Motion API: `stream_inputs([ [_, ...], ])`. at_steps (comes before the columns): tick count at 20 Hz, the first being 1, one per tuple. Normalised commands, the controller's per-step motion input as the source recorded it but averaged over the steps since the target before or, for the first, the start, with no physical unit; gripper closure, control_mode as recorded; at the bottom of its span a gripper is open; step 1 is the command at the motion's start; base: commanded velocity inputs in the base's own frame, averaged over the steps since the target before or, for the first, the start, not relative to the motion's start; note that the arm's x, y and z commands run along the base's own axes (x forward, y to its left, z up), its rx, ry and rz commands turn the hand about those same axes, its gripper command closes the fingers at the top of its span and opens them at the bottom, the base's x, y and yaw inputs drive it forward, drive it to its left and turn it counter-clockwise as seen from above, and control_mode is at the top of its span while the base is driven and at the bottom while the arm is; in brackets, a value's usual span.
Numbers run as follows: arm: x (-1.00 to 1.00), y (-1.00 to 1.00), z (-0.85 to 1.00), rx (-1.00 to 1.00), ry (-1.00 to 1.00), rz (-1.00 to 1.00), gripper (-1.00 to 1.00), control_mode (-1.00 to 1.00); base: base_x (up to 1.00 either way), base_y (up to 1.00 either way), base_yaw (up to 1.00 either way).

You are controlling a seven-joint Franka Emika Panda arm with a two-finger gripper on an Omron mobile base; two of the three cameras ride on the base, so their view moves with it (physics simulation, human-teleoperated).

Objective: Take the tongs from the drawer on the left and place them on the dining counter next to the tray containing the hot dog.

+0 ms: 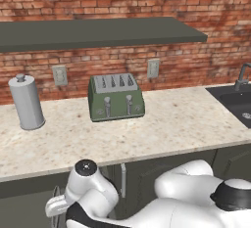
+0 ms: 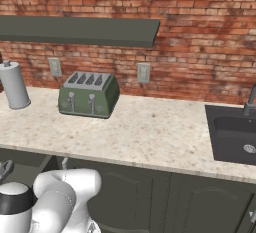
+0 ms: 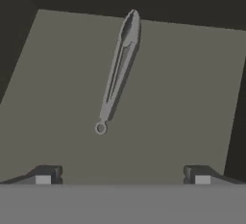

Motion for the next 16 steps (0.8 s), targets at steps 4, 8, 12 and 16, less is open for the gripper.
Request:
stream_inputs([
  [4,0.07,0.0,-0.02,0.0,0.09,-0.12,-1.0,-1.0,0.0,0.0,0.0],
  [8,0.1,0.0,-0.06,0.0,0.08,-0.09,-1.0,-1.0,0.0,0.0,0.0],
  [12,0.14,0.0,-0.16,-0.03,0.03,-0.07,-1.0,-1.0,0.0,0.0,0.0],
  [16,0.12,0.0,-0.18,-0.06,0.01,-0.07,-1.0,-1.0,0.0,0.0,0.0],
])
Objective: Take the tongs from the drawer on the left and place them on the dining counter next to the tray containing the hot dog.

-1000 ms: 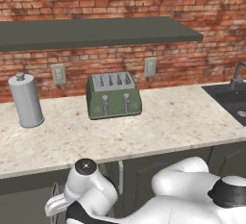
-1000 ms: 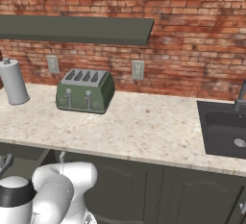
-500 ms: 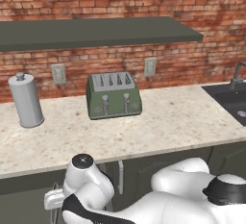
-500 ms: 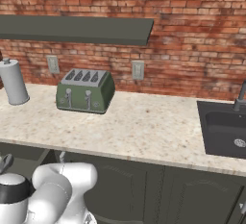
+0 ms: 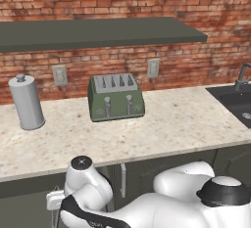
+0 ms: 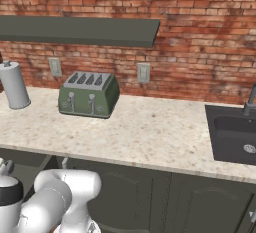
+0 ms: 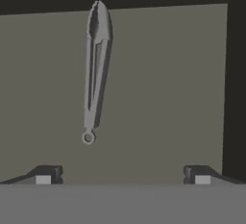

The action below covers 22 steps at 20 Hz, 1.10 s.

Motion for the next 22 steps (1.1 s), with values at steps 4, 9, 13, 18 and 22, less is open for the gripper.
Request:
stream_inputs([
  [4,0.11,0.0,-0.12,-0.06,0.01,-0.07,-1.0,-1.0,0.0,0.0,0.0],
  [9,0.12,0.0,-0.13,-0.03,0.04,-0.07,-1.0,-1.0,0.0,0.0,0.0],
  [13,0.16,0.0,-0.19,-0.03,0.0,-0.04,-1.0,-1.0,0.0,0.0,0.0],
  [18,0.12,0.0,-0.24,-0.03,0.0,-0.03,-1.0,-1.0,0.0,0.0,0.0],
  [22,0.09,0.0,-0.17,-0.02,0.0,-0.02,-1.0,-1.0,0.0,0.0,0.0],
])
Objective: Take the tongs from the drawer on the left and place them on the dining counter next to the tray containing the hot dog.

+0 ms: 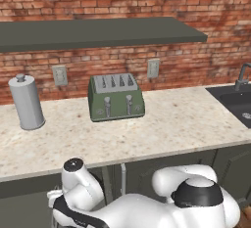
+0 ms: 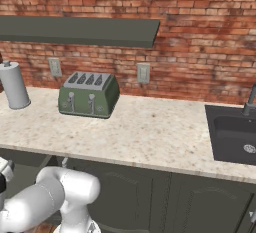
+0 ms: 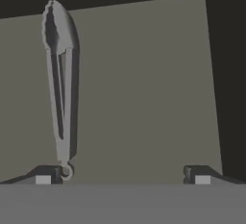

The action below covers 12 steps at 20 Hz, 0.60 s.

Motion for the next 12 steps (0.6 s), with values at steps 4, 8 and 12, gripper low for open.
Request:
stream_inputs([
  [4,0.1,0.01,-0.15,-0.01,0.03,-0.02,-1.0,-1.0,0.0,0.0,0.0],
  [8,0.15,0.05,-0.15,0.0,0.07,-0.02,-1.0,-1.0,0.0,0.0,0.0],
  [12,0.12,0.08,-0.21,0.0,0.07,-0.02,-1.0,-1.0,0.0,0.0,0.0],
])
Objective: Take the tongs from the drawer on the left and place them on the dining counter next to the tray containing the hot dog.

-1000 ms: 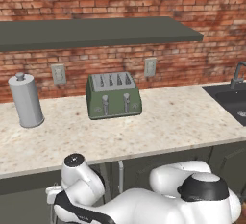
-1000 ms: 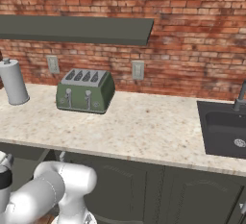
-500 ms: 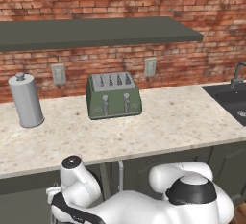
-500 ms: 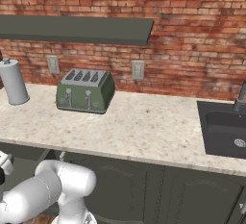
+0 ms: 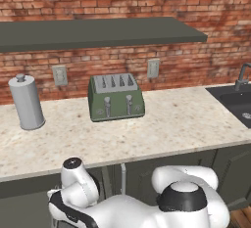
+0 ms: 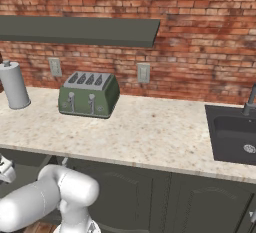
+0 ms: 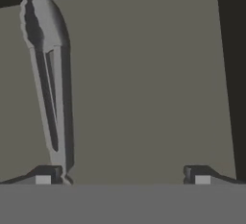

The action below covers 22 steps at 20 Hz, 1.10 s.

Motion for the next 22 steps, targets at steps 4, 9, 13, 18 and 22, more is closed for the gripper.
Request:
stream_inputs([
  [4,0.09,0.2,-0.25,-0.05,0.06,-0.02,-1.0,-1.0,0.0,0.0,0.0],
  [9,0.07,0.35,-0.18,-0.1,0.04,-0.02,-1.0,-1.0,0.0,0.0,0.0],
  [13,0.06,0.34,-0.01,-0.08,0.04,-0.02,-1.0,-1.0,0.0,0.0,0.0],
  [18,0.15,0.27,-0.09,-0.04,0.06,-0.02,-1.0,-1.0,0.0,0.0,0.0],
  [22,0.1,0.18,-0.39,-0.03,0.0,-0.02,-1.0,-1.0,0.0,0.0,0.0],
])
